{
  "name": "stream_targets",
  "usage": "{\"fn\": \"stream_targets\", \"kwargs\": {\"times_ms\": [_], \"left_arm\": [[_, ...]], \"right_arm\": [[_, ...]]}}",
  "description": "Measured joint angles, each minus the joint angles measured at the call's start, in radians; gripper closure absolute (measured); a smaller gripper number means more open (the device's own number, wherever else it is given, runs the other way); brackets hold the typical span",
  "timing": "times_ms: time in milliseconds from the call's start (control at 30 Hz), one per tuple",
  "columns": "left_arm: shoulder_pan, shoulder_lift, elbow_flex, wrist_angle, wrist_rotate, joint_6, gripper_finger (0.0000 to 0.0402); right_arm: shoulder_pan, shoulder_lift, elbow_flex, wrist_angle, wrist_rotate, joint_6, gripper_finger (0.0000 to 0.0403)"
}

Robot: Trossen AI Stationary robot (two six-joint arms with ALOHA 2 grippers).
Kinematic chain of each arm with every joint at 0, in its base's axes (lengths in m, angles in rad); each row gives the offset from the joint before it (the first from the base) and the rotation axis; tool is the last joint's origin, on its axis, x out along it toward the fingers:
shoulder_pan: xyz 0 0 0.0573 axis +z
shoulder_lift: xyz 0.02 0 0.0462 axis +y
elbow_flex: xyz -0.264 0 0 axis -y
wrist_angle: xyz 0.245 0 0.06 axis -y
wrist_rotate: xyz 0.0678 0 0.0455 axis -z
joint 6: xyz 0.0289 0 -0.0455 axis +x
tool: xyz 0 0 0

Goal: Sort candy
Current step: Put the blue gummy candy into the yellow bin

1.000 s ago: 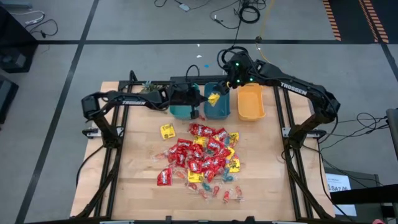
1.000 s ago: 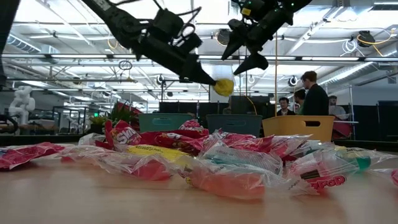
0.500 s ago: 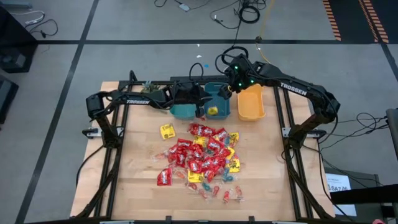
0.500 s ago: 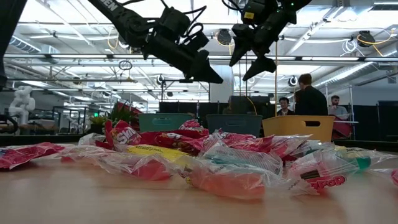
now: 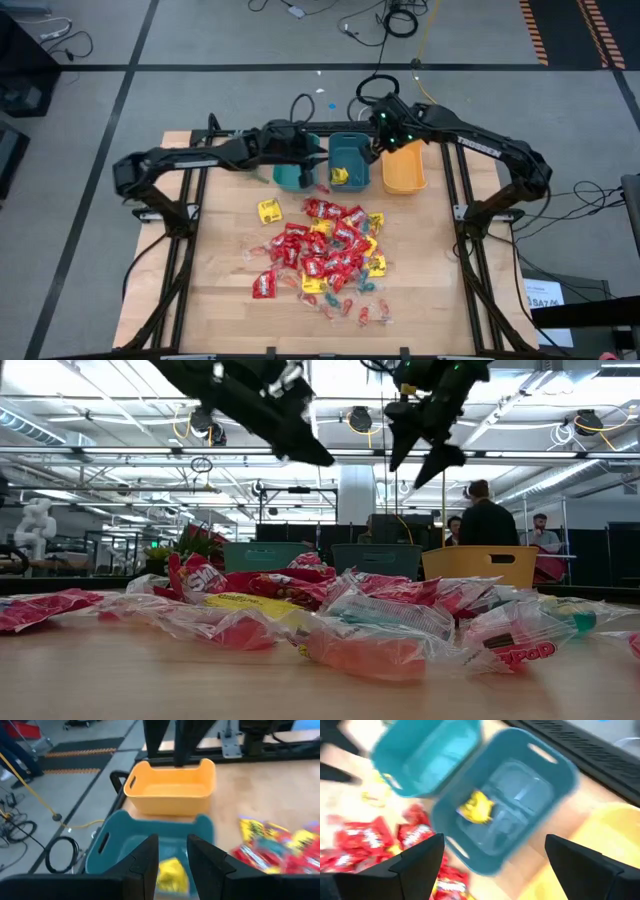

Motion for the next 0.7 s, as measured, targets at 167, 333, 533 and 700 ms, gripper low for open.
{"fn": "stream_targets", "kwargs": {"times_ms": [167, 333, 533, 700], "left_arm": [[0.000, -0.162, -0.015, -0.236, 0.105, -0.032, 0.0289], [-0.004, -0.342, -0.140, -0.283, 0.232, -0.110, 0.0288], [-0.049, -0.621, -0.414, -0.093, 0.212, -0.280, 0.0288], [-0.152, -0.842, -0.610, 0.047, 0.112, -0.361, 0.0288]], "right_arm": [[0.100, -0.078, 0.000, -0.073, 0.114, 0.122, 0.0064], [0.253, -0.113, 0.000, -0.139, 0.240, 0.305, 0.0064], [0.449, -0.112, -0.064, -0.167, 0.329, 0.565, 0.0064], [0.595, -0.112, -0.173, -0.078, 0.363, 0.766, 0.0064]]}}
